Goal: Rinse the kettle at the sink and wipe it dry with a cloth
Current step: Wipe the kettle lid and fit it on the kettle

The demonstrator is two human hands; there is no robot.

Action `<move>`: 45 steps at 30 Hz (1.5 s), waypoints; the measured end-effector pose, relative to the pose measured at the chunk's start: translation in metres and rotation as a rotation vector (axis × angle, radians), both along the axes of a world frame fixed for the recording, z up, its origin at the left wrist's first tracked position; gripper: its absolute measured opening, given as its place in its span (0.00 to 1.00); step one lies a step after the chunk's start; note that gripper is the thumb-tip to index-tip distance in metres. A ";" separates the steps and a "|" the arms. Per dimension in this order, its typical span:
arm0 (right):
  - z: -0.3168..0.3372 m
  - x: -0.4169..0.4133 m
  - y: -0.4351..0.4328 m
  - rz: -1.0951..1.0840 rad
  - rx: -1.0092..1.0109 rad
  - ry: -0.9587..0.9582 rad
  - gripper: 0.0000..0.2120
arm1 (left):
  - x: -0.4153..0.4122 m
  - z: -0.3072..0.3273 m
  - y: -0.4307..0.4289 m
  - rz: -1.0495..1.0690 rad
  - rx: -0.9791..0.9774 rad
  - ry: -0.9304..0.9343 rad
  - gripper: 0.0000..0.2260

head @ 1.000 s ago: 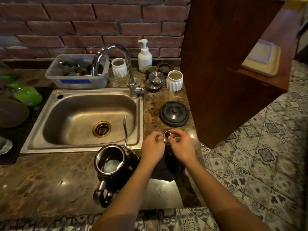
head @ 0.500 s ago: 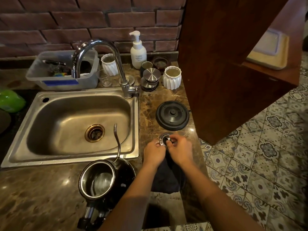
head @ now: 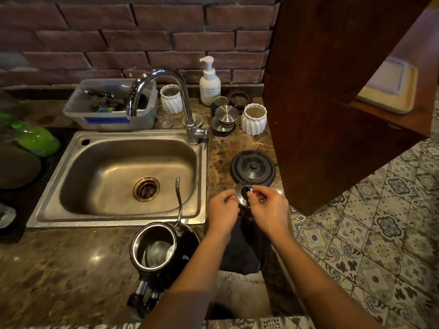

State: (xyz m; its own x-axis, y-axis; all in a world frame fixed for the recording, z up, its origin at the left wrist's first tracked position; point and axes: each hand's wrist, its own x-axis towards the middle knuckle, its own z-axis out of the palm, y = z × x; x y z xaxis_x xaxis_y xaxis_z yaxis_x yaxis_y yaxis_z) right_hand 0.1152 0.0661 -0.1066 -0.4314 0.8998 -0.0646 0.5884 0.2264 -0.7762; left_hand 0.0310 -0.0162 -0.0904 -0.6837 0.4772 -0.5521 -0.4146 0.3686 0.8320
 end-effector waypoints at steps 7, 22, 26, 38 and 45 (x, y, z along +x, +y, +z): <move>0.042 0.004 -0.026 0.016 0.073 0.151 0.10 | -0.008 0.041 -0.032 0.011 0.082 0.021 0.12; 0.079 -0.021 -0.141 0.152 0.033 0.312 0.10 | -0.045 0.096 -0.175 -0.038 0.095 0.189 0.12; 0.073 -0.031 -0.170 0.179 0.067 0.273 0.09 | -0.053 0.092 -0.208 -0.023 0.085 0.159 0.12; 0.074 -0.044 -0.212 0.232 0.150 0.189 0.10 | -0.065 0.074 -0.247 -0.036 0.087 0.107 0.10; 0.074 -0.050 -0.222 0.253 0.185 0.119 0.09 | -0.068 0.066 -0.255 -0.049 0.060 0.209 0.10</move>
